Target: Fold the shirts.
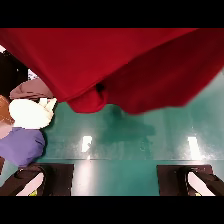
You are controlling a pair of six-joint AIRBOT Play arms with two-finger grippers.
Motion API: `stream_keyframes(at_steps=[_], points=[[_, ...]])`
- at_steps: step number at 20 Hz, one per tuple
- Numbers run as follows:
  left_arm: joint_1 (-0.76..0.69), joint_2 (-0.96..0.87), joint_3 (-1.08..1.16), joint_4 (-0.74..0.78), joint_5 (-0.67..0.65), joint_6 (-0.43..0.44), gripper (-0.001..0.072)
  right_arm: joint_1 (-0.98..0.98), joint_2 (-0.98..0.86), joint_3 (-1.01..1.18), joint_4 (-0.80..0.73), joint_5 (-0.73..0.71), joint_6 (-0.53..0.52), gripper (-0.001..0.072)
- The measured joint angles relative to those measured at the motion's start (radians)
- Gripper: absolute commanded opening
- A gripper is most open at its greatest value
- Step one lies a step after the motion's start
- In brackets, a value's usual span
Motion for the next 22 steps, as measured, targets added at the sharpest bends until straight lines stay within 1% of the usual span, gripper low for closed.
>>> stream_keyframes(at_steps=[2, 4, 8, 10, 12, 14, 17, 18, 19, 20, 21, 22], points=[[0.000, 0.002, -0.041, 0.003, -0.011, -0.002, 0.0022, 0.009, -0.047, 0.014, 0.000, 0.000, 0.000, 0.0011], [0.000, -0.001, -0.131, 0.054, -0.022, -0.012, 0.0022, 0.040, -0.103, -0.020, 0.002, -0.001, 0.001, 0.0010], [0.000, -0.051, -0.433, 0.162, -0.008, -0.027, 0.0023, 0.108, -0.276, -0.122, 0.000, 0.001, 0.001, 0.0011], [0.000, -0.103, -0.605, 0.183, 0.071, -0.024, 0.0023, 0.132, -0.387, -0.162, -0.006, 0.005, 0.001, 0.0011], [0.000, -0.179, -0.739, 0.207, 0.194, -0.006, 0.0023, 0.153, -0.497, -0.184, -0.002, 0.000, 0.001, 0.0011], [0.000, -0.277, -0.814, 0.212, 0.317, 0.008, 0.0024, 0.170, -0.602, -0.197, -0.002, -0.008, 0.001, 0.0012], [0.000, -0.417, -0.865, 0.206, 0.476, 0.017, 0.0024, 0.200, -0.726, -0.205, 0.002, -0.024, 0.001, 0.0013], [0.000, -0.458, -0.874, 0.203, 0.521, 0.019, 0.0051, 0.208, -0.755, -0.206, 0.003, -0.031, 0.002, 0.0014], [0.000, -0.491, -0.880, 0.198, 0.563, 0.021, 0.0299, 0.217, -0.780, -0.207, 0.004, -0.038, 0.002, 0.0017], [0.000, -0.515, -0.885, 0.192, 0.595, 0.022, 0.0465, 0.225, -0.804, -0.208, 0.004, -0.040, 0.002, 0.0064], [0.001, -0.533, -0.887, 0.188, 0.620, 0.019, 0.0483, 0.233, -0.821, -0.208, 0.005, -0.046, 0.003, 0.0297], [0.003, -0.545, -0.883, 0.182, 0.638, 0.016, 0.0483, 0.238, -0.831, -0.207, 0.007, -0.051, 0.003, 0.0455]])
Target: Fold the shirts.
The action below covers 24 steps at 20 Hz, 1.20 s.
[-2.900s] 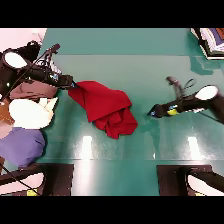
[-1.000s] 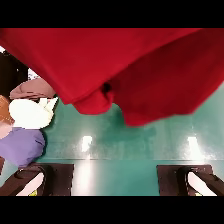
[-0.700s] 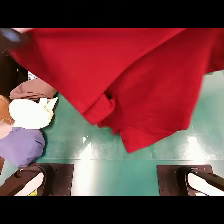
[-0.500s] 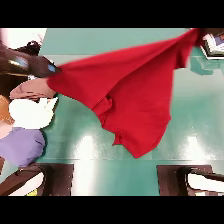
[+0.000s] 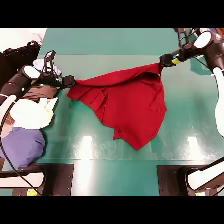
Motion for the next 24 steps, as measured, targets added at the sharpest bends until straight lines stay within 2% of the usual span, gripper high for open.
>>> stream_keyframes(at_steps=[3, 7, 9, 12, 14, 18, 24], points=[[0.030, -0.014, 0.056, -0.008, -0.050, -0.010, 0.0483, -0.001, -0.018, 0.042, 0.000, 0.028, 0.000, 0.0452], [0.076, 0.041, 0.094, 0.003, -0.257, -0.013, 0.0483, -0.042, 0.025, 0.074, 0.001, 0.156, 0.000, 0.0452], [0.076, 0.098, 0.040, 0.002, -0.306, -0.020, 0.0483, -0.069, 0.087, 0.021, 0.002, 0.198, 0.000, 0.0452], [0.048, 0.169, -0.100, -0.049, -0.307, -0.033, 0.0483, -0.108, 0.202, -0.109, 0.043, 0.220, 0.000, 0.0452], [0.000, 0.194, -0.207, -0.114, -0.283, -0.035, 0.0484, -0.122, 0.282, -0.211, 0.086, 0.212, 0.000, 0.0452], [-0.140, 0.211, -0.364, -0.280, -0.129, -0.036, 0.0484, -0.126, 0.416, -0.394, 0.133, 0.142, -0.001, 0.0452], [-0.278, 0.174, -0.428, -0.499, 0.031, -0.041, 0.0484, -0.118, 0.530, -0.564, 0.154, 0.079, -0.001, 0.0452]])
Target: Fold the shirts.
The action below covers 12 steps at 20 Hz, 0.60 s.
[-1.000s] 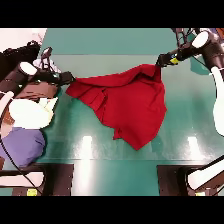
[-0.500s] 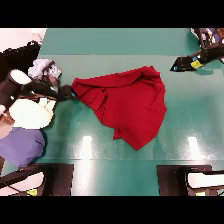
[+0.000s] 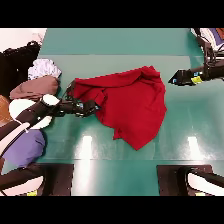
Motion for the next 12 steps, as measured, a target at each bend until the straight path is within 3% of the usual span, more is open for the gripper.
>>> stream_keyframes(at_steps=[5, 12], points=[[-0.063, -0.061, -0.009, -0.199, 0.114, 0.054, 0.0483, 0.001, 0.027, -0.044, 0.002, -0.013, 0.000, 0.0452], [-0.065, -0.085, -0.010, -0.275, 0.186, 0.074, 0.0483, 0.001, 0.034, -0.054, 0.003, -0.014, 0.000, 0.0452]])
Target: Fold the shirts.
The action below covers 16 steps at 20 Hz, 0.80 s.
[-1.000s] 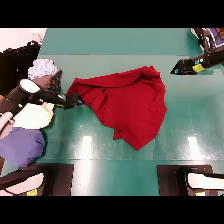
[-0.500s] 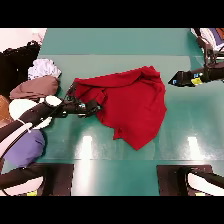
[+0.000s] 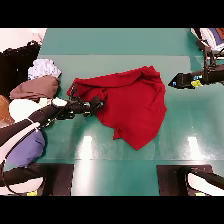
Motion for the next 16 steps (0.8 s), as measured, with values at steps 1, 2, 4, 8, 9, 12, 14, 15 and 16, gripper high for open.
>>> stream_keyframes(at_steps=[1, 2, 4, 8, 9, 12, 14, 15, 16], points=[[0.009, -0.001, 0.000, -0.004, 0.005, 0.000, 0.0483, 0.000, 0.000, 0.000, 0.000, 0.001, 0.000, 0.0452], [0.018, -0.001, 0.000, -0.005, 0.003, 0.000, 0.0483, 0.000, 0.000, 0.000, 0.000, 0.001, 0.000, 0.0452], [0.040, 0.000, 0.000, -0.009, -0.005, 0.000, 0.0483, 0.000, 0.000, 0.000, 0.000, 0.002, 0.000, 0.0452], [0.074, 0.002, 0.000, 0.023, -0.019, -0.007, 0.0483, 0.000, 0.000, 0.000, 0.000, 0.002, 0.000, 0.0452], [0.077, 0.002, 0.000, 0.035, -0.026, -0.012, 0.0483, 0.000, 0.000, 0.000, 0.000, 0.002, 0.000, 0.0452], [0.101, 0.023, 0.001, 0.066, -0.063, -0.008, 0.0483, 0.000, 0.000, 0.000, 0.000, 0.005, 0.000, 0.0452], [0.137, 0.055, 0.001, 0.115, -0.108, 0.009, 0.0483, 0.000, 0.000, 0.000, 0.000, 0.009, 0.000, 0.0452], [0.156, 0.072, 0.002, 0.155, -0.132, 0.010, 0.0483, 0.000, 0.000, 0.000, 0.000, 0.010, 0.000, 0.0452], [0.172, 0.087, 0.002, 0.209, -0.156, 0.005, 0.0483, 0.000, 0.000, 0.000, 0.000, 0.010, 0.000, 0.0452]])
